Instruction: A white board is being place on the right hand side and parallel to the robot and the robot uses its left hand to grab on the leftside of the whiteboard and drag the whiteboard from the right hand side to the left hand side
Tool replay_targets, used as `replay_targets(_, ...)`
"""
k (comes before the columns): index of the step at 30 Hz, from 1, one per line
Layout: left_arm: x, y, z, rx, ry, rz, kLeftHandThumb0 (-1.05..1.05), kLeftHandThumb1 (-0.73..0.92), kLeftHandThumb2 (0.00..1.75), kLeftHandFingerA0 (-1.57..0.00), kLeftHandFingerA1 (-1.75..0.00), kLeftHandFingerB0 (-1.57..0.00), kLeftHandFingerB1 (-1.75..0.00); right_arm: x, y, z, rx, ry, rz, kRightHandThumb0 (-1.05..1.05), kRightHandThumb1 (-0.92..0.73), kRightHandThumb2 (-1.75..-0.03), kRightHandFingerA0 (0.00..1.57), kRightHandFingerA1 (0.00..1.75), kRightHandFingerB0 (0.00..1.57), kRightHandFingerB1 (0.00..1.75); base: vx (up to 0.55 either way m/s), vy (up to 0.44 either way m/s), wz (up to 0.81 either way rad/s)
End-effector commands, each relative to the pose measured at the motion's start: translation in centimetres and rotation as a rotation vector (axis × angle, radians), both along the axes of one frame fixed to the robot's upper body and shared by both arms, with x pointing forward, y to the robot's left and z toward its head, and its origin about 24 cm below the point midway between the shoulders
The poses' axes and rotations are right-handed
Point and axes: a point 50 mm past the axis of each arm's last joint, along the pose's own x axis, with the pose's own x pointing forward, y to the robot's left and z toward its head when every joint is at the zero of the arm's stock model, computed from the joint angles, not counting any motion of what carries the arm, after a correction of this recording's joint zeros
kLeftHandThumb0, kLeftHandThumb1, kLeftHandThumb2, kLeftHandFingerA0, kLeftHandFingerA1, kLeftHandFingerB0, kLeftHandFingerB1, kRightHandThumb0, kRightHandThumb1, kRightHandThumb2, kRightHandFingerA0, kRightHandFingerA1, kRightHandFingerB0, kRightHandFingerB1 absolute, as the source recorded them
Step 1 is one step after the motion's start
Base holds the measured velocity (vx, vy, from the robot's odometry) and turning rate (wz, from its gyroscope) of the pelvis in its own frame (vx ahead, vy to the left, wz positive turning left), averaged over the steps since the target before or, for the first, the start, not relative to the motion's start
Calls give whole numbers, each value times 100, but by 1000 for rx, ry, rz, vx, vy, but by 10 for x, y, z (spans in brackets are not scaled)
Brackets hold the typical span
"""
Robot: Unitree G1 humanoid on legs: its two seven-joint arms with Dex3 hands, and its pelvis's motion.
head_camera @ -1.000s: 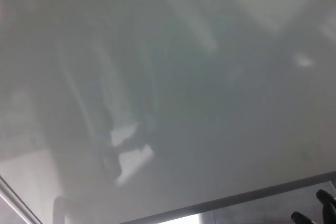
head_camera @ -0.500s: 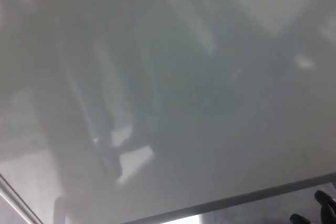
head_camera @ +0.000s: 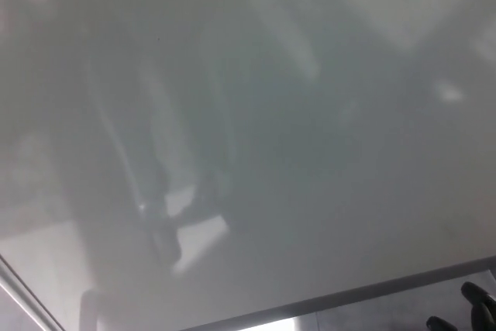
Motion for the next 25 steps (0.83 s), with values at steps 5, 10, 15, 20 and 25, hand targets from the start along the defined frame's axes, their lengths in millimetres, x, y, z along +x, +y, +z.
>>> replay_targets(5, 3, 2, 1, 26, -10, 3, -43, 73, 84, 0, -14, 0, -14, -5, -5, 0, -4, -2, -7, -56, -68, -100, 39, 56, 31, 47, 0, 0, 0)
replay_targets(10, 4, 3, 1, 36, 2, 1, -35, 75, 70, -3, -18, 0, -13, -4, -5, 0, 11, 8, -27, -52, -65, -100, 37, 56, 33, 49, 0, 0, 0)
replay_targets(15, 3, 4, 0, 33, 14, 4, -34, 73, 69, -3, -19, 0, -13, -5, -5, -1, 7, 21, -8, -56, -70, -103, 43, 58, 38, 49, 0, 0, 0)
replay_targets(20, 9, 3, 1, 61, 23, -11, -40, 69, 78, -2, -21, -1, -14, -1, -5, 0, 23, 16, -22, -55, -71, -103, 42, 58, 41, 51, 0, 0, 0)
replay_targets(25, 12, 3, 1, 58, 25, -13, -41, 69, 78, -2, -21, -1, -14, 1, -6, 1, 25, 15, -28, -51, -81, -65, 47, 43, 52, 36, 0, 0, 0)
